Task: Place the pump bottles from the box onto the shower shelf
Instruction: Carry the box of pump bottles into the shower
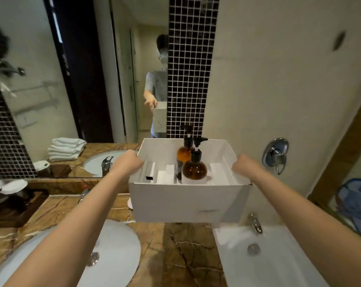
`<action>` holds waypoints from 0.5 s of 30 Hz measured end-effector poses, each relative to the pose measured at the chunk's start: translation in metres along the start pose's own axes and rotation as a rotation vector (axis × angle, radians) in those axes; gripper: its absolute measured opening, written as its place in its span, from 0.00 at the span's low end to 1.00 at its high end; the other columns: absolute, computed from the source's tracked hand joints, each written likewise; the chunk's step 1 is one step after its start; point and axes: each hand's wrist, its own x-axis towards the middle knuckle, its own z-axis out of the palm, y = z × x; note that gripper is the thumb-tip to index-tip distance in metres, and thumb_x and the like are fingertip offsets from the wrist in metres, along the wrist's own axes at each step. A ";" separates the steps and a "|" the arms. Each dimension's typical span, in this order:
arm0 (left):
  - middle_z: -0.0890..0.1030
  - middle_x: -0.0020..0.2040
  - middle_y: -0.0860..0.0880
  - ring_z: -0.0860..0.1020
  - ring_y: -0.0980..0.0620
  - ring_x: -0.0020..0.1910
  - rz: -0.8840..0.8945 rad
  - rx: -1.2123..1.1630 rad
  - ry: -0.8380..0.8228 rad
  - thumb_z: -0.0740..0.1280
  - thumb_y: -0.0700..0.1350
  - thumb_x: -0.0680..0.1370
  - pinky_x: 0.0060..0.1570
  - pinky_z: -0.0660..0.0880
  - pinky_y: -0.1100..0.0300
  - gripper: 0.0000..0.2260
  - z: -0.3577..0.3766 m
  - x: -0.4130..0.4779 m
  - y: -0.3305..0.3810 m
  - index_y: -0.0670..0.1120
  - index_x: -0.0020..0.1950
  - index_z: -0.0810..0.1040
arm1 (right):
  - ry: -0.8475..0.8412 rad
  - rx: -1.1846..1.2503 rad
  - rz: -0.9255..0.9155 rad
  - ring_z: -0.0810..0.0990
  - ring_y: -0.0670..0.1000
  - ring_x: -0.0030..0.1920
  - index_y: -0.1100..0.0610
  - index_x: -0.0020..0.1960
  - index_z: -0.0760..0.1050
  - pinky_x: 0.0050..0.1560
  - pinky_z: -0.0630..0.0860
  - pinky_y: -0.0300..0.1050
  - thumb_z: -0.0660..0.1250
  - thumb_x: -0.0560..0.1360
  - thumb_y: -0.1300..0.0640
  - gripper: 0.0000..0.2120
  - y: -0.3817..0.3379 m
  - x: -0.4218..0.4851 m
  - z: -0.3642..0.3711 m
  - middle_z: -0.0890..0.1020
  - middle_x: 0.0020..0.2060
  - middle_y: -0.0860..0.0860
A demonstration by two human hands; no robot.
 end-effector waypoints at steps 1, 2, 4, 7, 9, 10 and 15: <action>0.71 0.31 0.47 0.71 0.49 0.32 0.009 -0.020 0.012 0.62 0.40 0.73 0.31 0.65 0.58 0.09 -0.011 -0.004 0.008 0.43 0.33 0.68 | 0.013 -0.005 -0.011 0.78 0.59 0.51 0.61 0.59 0.74 0.44 0.71 0.43 0.57 0.75 0.60 0.15 -0.002 -0.005 -0.015 0.79 0.55 0.59; 0.71 0.31 0.47 0.70 0.50 0.31 0.018 -0.026 0.018 0.62 0.40 0.73 0.30 0.64 0.58 0.08 -0.022 -0.007 0.016 0.42 0.33 0.69 | 0.027 -0.017 -0.022 0.78 0.60 0.53 0.62 0.60 0.73 0.45 0.71 0.43 0.58 0.75 0.61 0.15 -0.004 -0.010 -0.029 0.79 0.57 0.60; 0.71 0.31 0.46 0.70 0.50 0.30 0.027 -0.017 0.020 0.62 0.39 0.72 0.28 0.63 0.58 0.06 -0.040 -0.015 0.032 0.40 0.34 0.71 | 0.057 -0.028 -0.035 0.76 0.60 0.58 0.63 0.62 0.72 0.47 0.69 0.44 0.58 0.76 0.60 0.16 -0.007 -0.019 -0.054 0.77 0.60 0.61; 0.70 0.31 0.45 0.68 0.50 0.30 0.037 -0.041 0.036 0.63 0.37 0.71 0.27 0.61 0.58 0.07 -0.060 -0.026 0.051 0.40 0.33 0.70 | 0.081 -0.002 -0.042 0.77 0.61 0.57 0.64 0.60 0.72 0.45 0.69 0.44 0.60 0.75 0.61 0.15 -0.005 -0.028 -0.080 0.77 0.58 0.61; 0.69 0.30 0.46 0.67 0.50 0.29 0.056 -0.045 0.054 0.64 0.37 0.71 0.26 0.60 0.58 0.10 -0.067 -0.033 0.061 0.41 0.31 0.68 | 0.093 0.005 -0.042 0.78 0.61 0.55 0.64 0.59 0.73 0.43 0.70 0.45 0.60 0.75 0.61 0.14 -0.003 -0.034 -0.092 0.78 0.56 0.61; 0.69 0.30 0.45 0.67 0.50 0.29 0.064 -0.047 0.060 0.64 0.37 0.71 0.26 0.59 0.58 0.10 -0.069 -0.036 0.066 0.41 0.31 0.67 | 0.097 0.007 -0.042 0.78 0.61 0.54 0.64 0.59 0.73 0.43 0.70 0.45 0.60 0.75 0.61 0.14 -0.001 -0.036 -0.096 0.79 0.56 0.61; 0.70 0.32 0.45 0.69 0.49 0.30 0.071 -0.072 0.041 0.64 0.37 0.71 0.26 0.62 0.59 0.08 -0.067 -0.044 0.080 0.42 0.33 0.68 | 0.103 0.021 -0.010 0.78 0.59 0.50 0.65 0.57 0.75 0.43 0.69 0.44 0.63 0.73 0.62 0.14 0.016 -0.046 -0.107 0.79 0.51 0.60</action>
